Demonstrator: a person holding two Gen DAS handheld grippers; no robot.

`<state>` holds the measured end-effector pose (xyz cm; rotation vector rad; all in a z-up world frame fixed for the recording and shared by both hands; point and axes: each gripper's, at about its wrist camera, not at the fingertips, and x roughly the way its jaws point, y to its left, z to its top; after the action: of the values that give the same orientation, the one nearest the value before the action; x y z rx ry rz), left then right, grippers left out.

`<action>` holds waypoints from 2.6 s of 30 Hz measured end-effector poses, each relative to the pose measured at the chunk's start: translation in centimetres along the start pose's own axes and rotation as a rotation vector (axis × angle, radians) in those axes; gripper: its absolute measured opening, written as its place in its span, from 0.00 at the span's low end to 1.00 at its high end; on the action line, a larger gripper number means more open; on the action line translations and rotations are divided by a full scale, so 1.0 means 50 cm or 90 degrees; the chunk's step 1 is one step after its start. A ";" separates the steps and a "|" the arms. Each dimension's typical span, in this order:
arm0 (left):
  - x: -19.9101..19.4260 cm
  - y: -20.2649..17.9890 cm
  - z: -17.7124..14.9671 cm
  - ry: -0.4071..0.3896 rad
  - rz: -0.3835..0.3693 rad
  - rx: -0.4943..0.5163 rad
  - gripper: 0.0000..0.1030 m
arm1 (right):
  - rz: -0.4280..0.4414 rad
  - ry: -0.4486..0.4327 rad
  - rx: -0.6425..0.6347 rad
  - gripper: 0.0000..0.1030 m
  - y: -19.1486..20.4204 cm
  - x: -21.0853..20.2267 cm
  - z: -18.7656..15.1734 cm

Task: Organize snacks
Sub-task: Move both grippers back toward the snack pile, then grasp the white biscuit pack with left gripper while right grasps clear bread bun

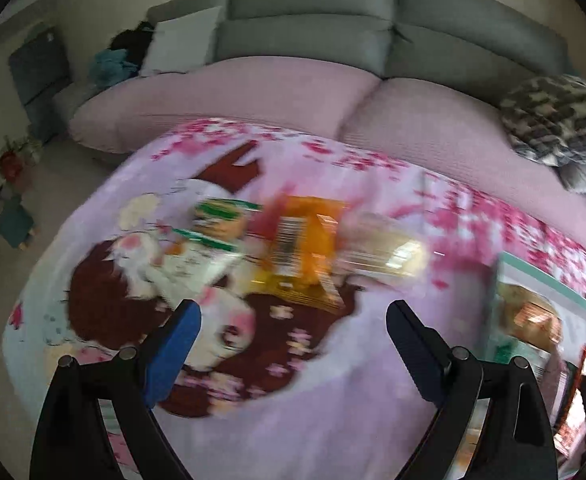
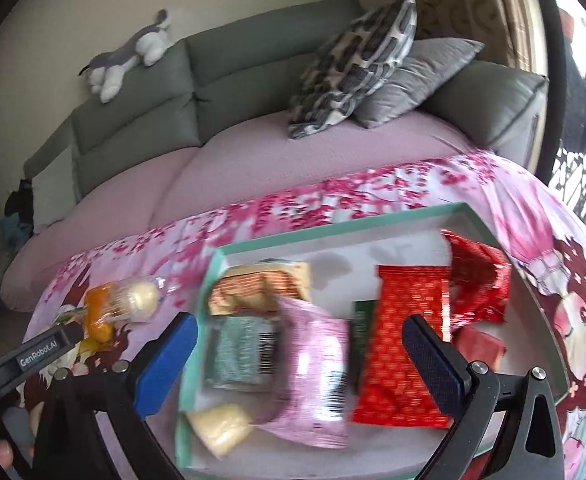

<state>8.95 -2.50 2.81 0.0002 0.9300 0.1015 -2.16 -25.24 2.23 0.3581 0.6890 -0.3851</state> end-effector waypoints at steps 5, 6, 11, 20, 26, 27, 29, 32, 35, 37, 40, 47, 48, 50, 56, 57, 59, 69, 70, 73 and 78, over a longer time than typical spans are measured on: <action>0.016 0.077 0.014 0.008 0.033 -0.040 0.91 | 0.032 0.006 -0.026 1.00 0.068 0.010 -0.009; 0.017 0.090 0.016 0.008 0.037 -0.046 0.91 | 0.037 0.007 -0.031 1.00 0.079 0.011 -0.010; 0.025 0.144 0.026 0.014 0.044 -0.062 0.91 | 0.074 0.020 -0.056 1.00 0.153 0.021 -0.031; 0.044 0.234 0.041 0.025 0.051 -0.087 0.91 | 0.127 0.053 -0.099 1.00 0.269 0.049 -0.070; 0.072 0.266 0.044 0.037 0.049 -0.069 0.91 | 0.134 0.072 -0.117 1.00 0.311 0.071 -0.092; 0.078 0.269 0.045 0.039 0.043 -0.066 0.91 | 0.133 0.073 -0.119 1.00 0.315 0.073 -0.094; 0.090 0.272 0.047 0.045 0.022 -0.058 0.91 | 0.133 0.077 -0.121 1.00 0.321 0.078 -0.099; 0.107 0.273 0.044 0.053 0.005 -0.043 0.91 | 0.129 0.082 -0.117 1.00 0.323 0.085 -0.101; 0.128 0.271 0.042 0.059 -0.006 -0.028 0.91 | 0.127 0.086 -0.114 1.00 0.324 0.091 -0.103; 0.144 0.266 0.042 0.067 -0.013 -0.014 0.91 | 0.122 0.084 -0.113 0.99 0.325 0.093 -0.104; 0.158 0.261 0.040 0.072 -0.021 -0.006 0.91 | 0.117 0.081 -0.113 0.99 0.324 0.097 -0.103; 0.186 0.242 0.041 0.074 -0.047 0.029 0.91 | 0.116 0.096 -0.088 0.89 0.325 0.123 -0.095; 0.189 0.239 0.043 0.073 -0.051 0.035 0.91 | 0.120 0.099 -0.082 0.89 0.327 0.128 -0.090; 0.196 0.231 0.045 0.072 -0.055 0.047 0.91 | 0.122 0.098 -0.078 0.89 0.333 0.135 -0.080; 0.213 0.214 0.049 0.075 -0.071 0.072 0.91 | 0.105 0.111 -0.060 0.89 0.346 0.178 -0.035; 0.218 0.213 0.051 0.078 -0.076 0.071 0.91 | 0.102 0.115 -0.058 0.89 0.347 0.184 -0.030; 0.229 0.211 0.055 0.088 -0.084 0.066 0.91 | 0.100 0.121 -0.057 0.89 0.350 0.199 -0.018; 0.247 0.198 0.051 0.091 -0.083 0.084 0.91 | 0.108 0.164 -0.064 0.81 0.378 0.273 -0.007; 0.247 0.198 0.051 0.091 -0.087 0.082 0.91 | 0.107 0.165 -0.066 0.80 0.378 0.275 -0.007; 0.247 0.197 0.051 0.093 -0.083 0.082 0.90 | 0.111 0.165 -0.062 0.76 0.376 0.277 -0.007; 0.243 0.195 0.051 0.092 -0.085 0.085 0.73 | 0.113 0.164 -0.065 0.69 0.375 0.275 -0.008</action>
<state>17.34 8.39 -4.94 0.0548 1.0775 -0.0852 15.85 -11.82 -3.71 0.3718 0.9178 -0.1352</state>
